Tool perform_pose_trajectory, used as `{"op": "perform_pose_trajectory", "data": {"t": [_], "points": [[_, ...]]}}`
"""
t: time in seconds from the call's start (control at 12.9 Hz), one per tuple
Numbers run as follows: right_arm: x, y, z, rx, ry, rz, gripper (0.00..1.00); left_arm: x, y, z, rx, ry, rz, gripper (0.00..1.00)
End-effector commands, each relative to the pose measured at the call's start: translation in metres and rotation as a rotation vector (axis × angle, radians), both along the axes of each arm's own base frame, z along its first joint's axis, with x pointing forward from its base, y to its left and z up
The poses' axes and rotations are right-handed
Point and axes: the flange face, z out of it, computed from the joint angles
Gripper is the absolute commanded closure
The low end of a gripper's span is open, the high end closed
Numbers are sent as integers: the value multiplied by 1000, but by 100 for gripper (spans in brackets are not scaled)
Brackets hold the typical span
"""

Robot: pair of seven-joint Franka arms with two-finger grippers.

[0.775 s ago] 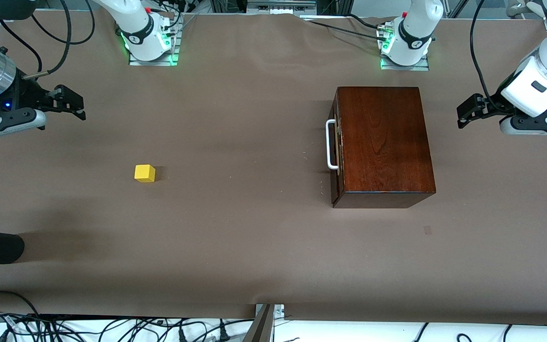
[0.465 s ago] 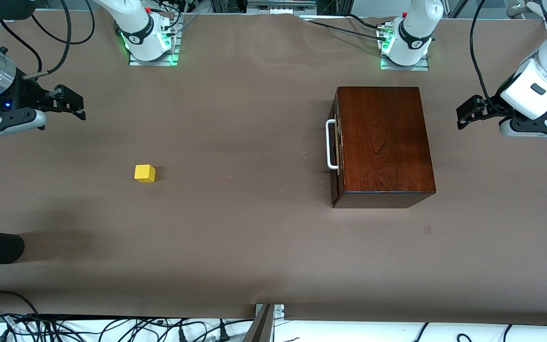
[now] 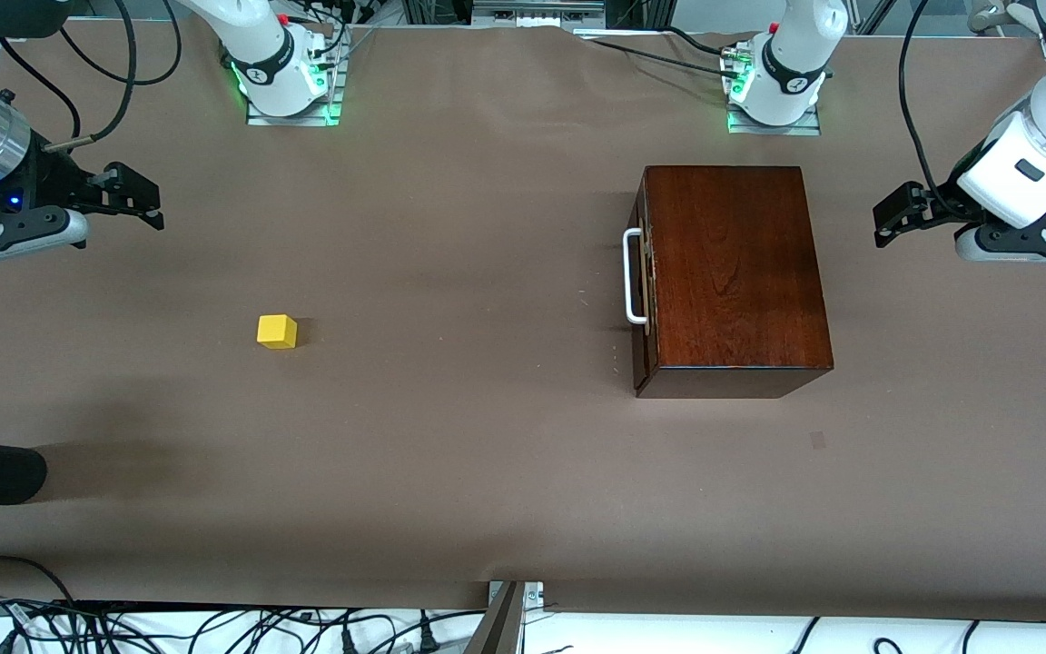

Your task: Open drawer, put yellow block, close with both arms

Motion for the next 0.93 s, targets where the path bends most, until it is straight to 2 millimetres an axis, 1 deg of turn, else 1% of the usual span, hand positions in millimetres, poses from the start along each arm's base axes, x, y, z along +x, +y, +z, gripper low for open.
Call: {"op": "perform_pose_trajectory", "data": {"t": [0.0,0.39,0.54,0.62,0.77,0.85], "points": [[2,-1,6,-10,4,-4,0,4,-1,6,-7,6,-15,0],[2,-1,6,-9,4,-5,0,4,-2,5,-19,7,-7,0],[2,-1,6,-9,4,-5,0,3,-7,6,-20,7,-11,0],[2,-1,6,-10,4,-5,0,0,-20,6,-20,18,-35,0],[2,-1,6,-9,4,-5,0,-9,-61,4,-20,37,-110,0],[2,-1,6,-9,4,-5,0,-12,-82,0,-21,45,-145,0]]}}
